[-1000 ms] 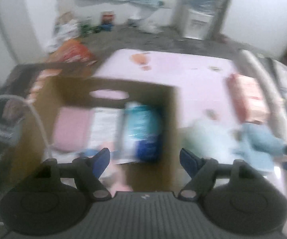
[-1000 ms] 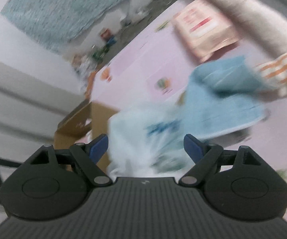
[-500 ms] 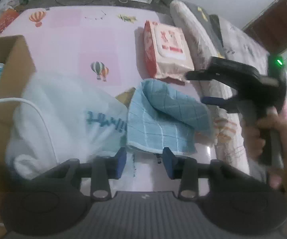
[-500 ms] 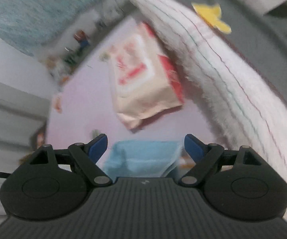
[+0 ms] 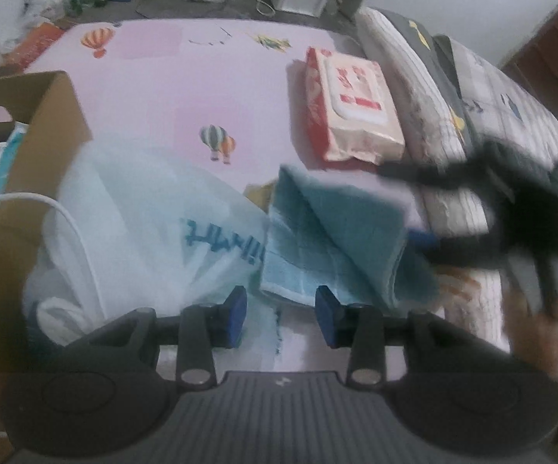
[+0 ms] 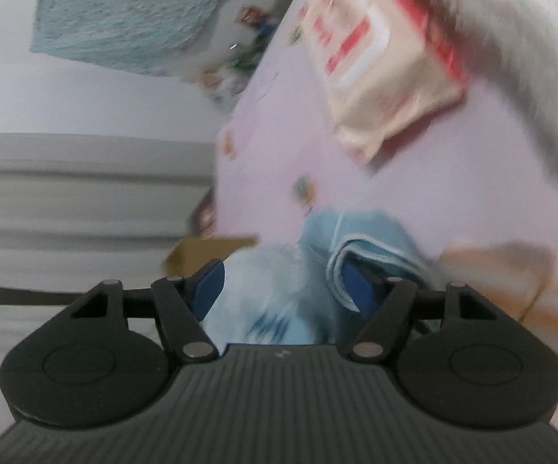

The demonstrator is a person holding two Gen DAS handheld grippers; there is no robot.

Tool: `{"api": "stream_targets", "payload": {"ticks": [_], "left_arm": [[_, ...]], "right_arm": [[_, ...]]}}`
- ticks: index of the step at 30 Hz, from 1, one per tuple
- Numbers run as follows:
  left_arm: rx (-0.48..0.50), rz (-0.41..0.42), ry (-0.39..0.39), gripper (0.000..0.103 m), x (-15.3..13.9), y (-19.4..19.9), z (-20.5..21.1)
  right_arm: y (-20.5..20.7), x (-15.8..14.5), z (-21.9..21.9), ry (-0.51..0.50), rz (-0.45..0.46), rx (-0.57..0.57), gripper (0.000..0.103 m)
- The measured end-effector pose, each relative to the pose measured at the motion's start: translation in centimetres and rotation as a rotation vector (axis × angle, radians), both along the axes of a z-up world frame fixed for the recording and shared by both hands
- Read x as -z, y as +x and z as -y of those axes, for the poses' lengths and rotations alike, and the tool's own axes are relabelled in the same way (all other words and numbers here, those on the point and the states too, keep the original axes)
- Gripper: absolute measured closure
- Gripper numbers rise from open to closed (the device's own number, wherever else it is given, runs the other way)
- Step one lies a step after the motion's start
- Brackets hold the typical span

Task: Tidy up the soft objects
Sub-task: 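Close the right tool on the blue towel while the left tool grasps it too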

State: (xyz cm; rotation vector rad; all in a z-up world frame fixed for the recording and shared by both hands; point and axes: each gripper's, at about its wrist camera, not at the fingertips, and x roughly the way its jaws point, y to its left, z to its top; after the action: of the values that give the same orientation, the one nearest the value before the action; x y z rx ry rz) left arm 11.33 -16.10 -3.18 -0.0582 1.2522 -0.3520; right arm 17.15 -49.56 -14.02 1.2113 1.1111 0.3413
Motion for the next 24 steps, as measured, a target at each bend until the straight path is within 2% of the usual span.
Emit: {"api": "stream_targets", "payload": {"ticks": [4,8,11,15,21,22,24], "left_arm": [[-0.037,0.015,-0.012,0.062,-0.3,0.7,-0.2],[-0.048,0.018,-0.039,0.048,-0.3,2.0,0.4],[-0.038,-0.032,-0.070,0.045,0.4,3.1,1.1],[-0.044,-0.086,-0.072,0.046,1.6,3.5,1.5],[0.000,-0.047,0.013,0.051,2.5,3.5,2.9],[0.009,-0.040,0.035,0.052,2.6,3.5,3.2],[0.038,-0.022,0.084,0.054,2.8,3.4,3.9]], "right_arm": [[-2.9,1.8,-1.7,0.065,-0.055,-0.022,0.035],[-4.5,2.9,-2.6,0.112,-0.069,-0.021,0.034],[-5.2,2.2,-3.2,0.097,-0.053,-0.016,0.032],[-4.8,1.0,-3.0,0.033,-0.023,-0.019,0.032],[-3.9,-2.4,1.1,-0.105,0.073,0.077,0.031],[-3.5,-2.6,1.9,-0.136,0.074,0.097,0.031],[-2.3,-2.4,3.1,-0.232,0.005,0.112,0.030]]}}
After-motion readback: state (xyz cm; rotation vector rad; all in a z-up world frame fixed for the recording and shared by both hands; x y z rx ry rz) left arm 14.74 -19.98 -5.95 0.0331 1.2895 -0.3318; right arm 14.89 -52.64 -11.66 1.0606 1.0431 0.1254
